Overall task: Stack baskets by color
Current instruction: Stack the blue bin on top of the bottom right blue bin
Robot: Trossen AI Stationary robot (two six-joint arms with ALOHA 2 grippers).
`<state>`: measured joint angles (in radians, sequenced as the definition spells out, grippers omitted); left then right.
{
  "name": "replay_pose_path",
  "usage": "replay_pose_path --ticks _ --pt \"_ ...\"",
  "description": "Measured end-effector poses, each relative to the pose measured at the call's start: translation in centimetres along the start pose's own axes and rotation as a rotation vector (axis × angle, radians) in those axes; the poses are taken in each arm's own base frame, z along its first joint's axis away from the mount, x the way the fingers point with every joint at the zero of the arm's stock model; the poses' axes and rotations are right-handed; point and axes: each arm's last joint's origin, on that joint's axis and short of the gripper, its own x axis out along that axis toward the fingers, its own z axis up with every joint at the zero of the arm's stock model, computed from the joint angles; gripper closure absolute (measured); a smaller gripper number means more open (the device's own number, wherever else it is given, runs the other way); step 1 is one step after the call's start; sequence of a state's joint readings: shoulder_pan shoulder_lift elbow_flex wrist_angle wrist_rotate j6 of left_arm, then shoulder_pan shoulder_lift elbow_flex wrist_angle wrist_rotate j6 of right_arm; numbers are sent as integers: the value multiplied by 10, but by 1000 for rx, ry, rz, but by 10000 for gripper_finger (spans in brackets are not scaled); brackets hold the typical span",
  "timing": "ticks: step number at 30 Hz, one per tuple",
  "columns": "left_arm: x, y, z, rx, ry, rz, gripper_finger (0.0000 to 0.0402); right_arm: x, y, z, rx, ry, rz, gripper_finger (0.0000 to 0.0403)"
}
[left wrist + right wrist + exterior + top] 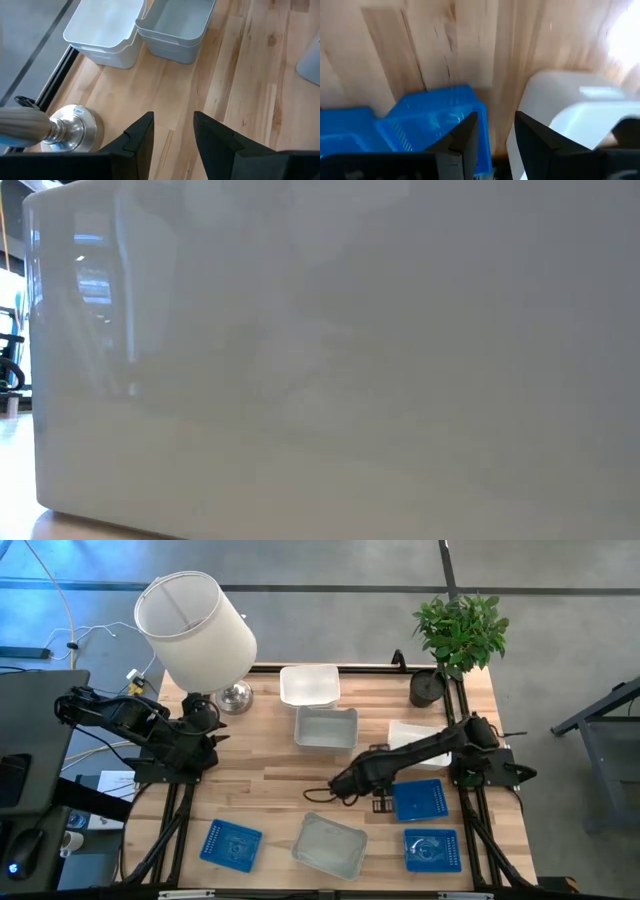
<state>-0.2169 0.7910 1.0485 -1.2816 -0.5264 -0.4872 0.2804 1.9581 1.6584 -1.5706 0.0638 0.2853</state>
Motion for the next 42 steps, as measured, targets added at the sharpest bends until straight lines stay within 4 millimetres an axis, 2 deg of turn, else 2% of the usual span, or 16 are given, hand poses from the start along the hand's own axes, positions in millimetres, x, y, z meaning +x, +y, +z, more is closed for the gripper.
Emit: replay_pose_path --ticks 8,12,18,24,35,42 --pt "0 0 0 -10 0 0 275 9 -8 -55 149 -13 -51 290" --pt "0 0 0 -11 0 0 275 13 -11 -77 183 -132 4 290" --pt "0 0 0 -16 0 0 275 19 -15 -99 185 -274 102 290" --pt "0 0 0 -35 0 0 275 28 -13 -106 190 -267 151 290" --pt "0 0 0 -36 -4 4 275 61 -4 -102 191 -275 151 290" --pt "0 0 0 -35 -5 6 275 69 -5 -103 198 -278 115 290"
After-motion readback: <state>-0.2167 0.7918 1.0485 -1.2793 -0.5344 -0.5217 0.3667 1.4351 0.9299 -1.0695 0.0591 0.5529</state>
